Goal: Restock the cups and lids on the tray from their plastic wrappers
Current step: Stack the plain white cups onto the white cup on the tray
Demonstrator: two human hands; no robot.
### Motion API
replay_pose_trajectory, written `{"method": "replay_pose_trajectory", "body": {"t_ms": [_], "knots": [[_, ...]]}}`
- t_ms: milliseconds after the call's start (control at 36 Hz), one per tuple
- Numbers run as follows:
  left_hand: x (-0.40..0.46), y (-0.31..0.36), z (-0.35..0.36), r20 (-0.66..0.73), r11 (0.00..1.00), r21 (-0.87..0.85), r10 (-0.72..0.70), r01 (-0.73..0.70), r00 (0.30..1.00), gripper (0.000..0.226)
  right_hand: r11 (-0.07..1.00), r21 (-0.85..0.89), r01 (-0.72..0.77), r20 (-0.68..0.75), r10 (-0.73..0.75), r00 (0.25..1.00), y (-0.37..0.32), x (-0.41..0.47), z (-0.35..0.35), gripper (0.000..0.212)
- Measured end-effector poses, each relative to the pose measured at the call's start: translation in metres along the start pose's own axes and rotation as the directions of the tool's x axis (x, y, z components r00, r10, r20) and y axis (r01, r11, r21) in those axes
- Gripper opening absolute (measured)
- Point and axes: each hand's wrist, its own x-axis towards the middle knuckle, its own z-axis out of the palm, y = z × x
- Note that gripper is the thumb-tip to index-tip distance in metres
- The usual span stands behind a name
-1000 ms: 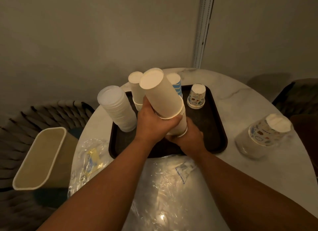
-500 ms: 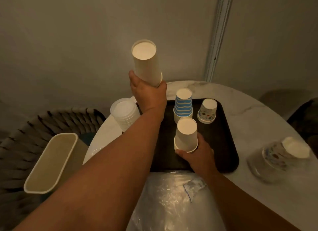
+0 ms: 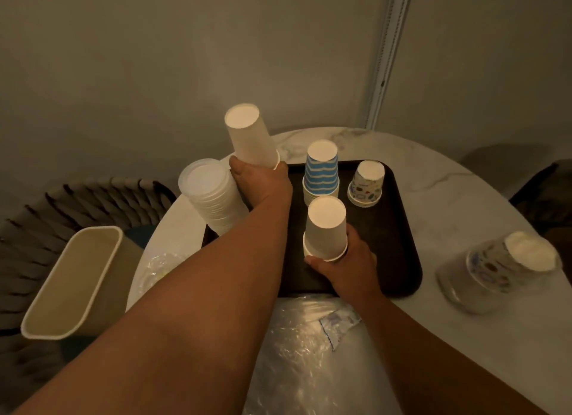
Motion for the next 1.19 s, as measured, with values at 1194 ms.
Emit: {"method": "replay_pose_trajectory", "body": {"t_ms": [1194], "knots": [[-0.094, -0.078, -0.056, 0.719, 0.984, -0.034, 0.148, -0.177, 0.679, 0.098, 0.997, -0.029, 0.072, -0.015, -0.073, 0.997, 0.005, -0.002, 0.000, 0.076]]}}
